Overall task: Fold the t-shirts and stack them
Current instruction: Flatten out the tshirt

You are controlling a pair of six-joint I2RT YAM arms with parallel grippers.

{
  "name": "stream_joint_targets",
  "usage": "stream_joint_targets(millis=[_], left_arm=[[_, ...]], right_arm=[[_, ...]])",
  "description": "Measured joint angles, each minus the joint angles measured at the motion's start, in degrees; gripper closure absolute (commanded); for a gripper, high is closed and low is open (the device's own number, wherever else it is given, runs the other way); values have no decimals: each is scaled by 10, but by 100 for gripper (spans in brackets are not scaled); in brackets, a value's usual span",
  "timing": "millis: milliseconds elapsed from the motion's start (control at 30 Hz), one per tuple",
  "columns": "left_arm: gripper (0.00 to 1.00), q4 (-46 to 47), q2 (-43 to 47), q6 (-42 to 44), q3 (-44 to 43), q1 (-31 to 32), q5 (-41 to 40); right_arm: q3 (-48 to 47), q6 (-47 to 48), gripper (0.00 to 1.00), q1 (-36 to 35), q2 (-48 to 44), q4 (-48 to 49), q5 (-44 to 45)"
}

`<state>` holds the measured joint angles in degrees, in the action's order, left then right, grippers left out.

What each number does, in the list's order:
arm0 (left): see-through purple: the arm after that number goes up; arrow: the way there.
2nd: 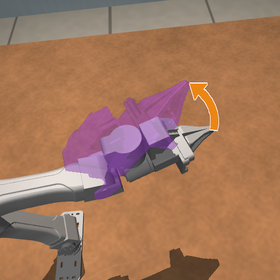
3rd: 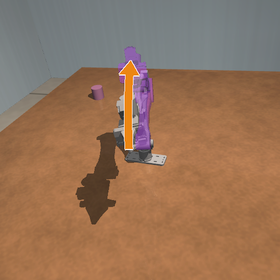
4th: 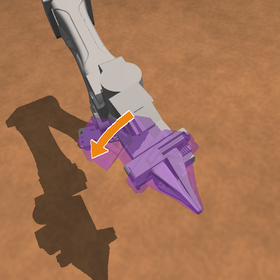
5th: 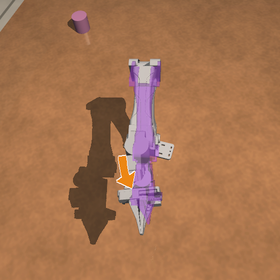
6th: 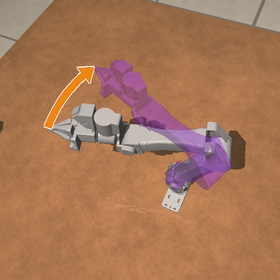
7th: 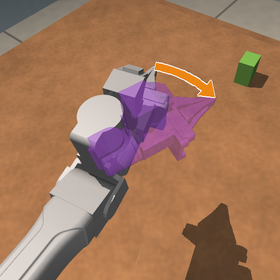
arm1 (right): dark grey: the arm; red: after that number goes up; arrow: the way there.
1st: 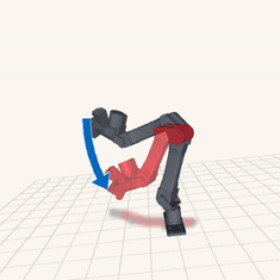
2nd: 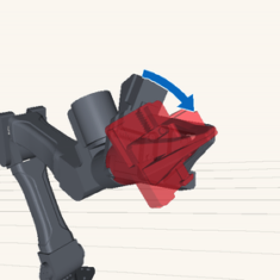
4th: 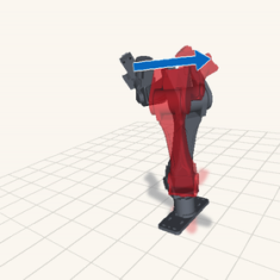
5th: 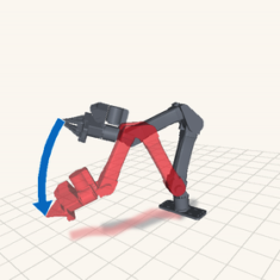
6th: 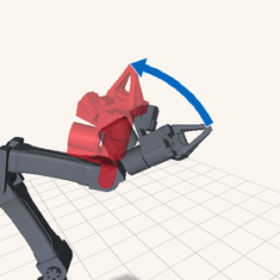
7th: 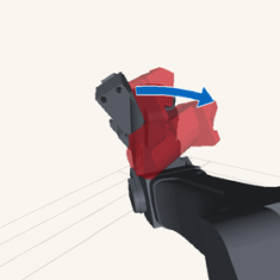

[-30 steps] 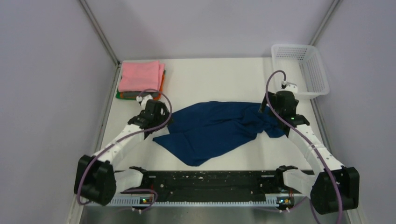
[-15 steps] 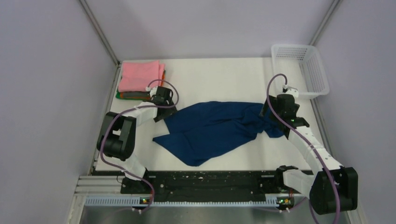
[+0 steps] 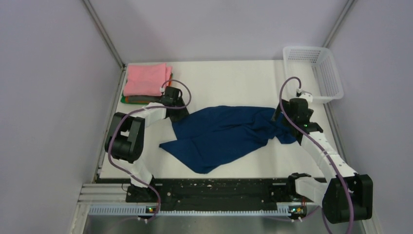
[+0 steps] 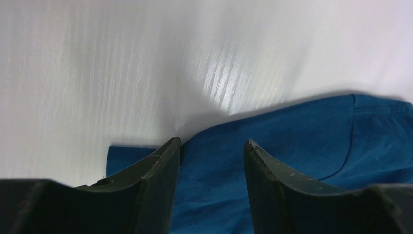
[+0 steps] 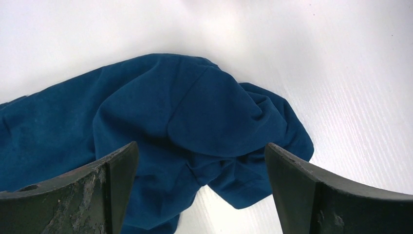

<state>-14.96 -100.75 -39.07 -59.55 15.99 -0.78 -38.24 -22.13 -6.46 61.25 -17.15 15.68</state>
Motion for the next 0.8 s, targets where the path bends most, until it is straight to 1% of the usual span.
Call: stream_joint_targets(millis=[100, 267, 367, 467, 600, 800], left_arm=[[44, -21, 9, 0, 3, 3, -11], [40, -90, 30, 0, 3, 7, -74], [39, -122, 59, -3, 3, 5, -114], [39, -134, 87, -9, 5, 5, -137], [39, -132, 106, -18, 21, 4, -132], [39, -133, 62, -30, 27, 4, -110]], right_arm=[[0, 0, 1, 0, 0, 0, 0], [0, 0, 1, 0, 0, 0, 0], [0, 0, 1, 0, 0, 0, 0], [0, 0, 1, 0, 0, 0, 0], [0, 0, 1, 0, 0, 0, 0], [0, 0, 1, 0, 0, 0, 3]])
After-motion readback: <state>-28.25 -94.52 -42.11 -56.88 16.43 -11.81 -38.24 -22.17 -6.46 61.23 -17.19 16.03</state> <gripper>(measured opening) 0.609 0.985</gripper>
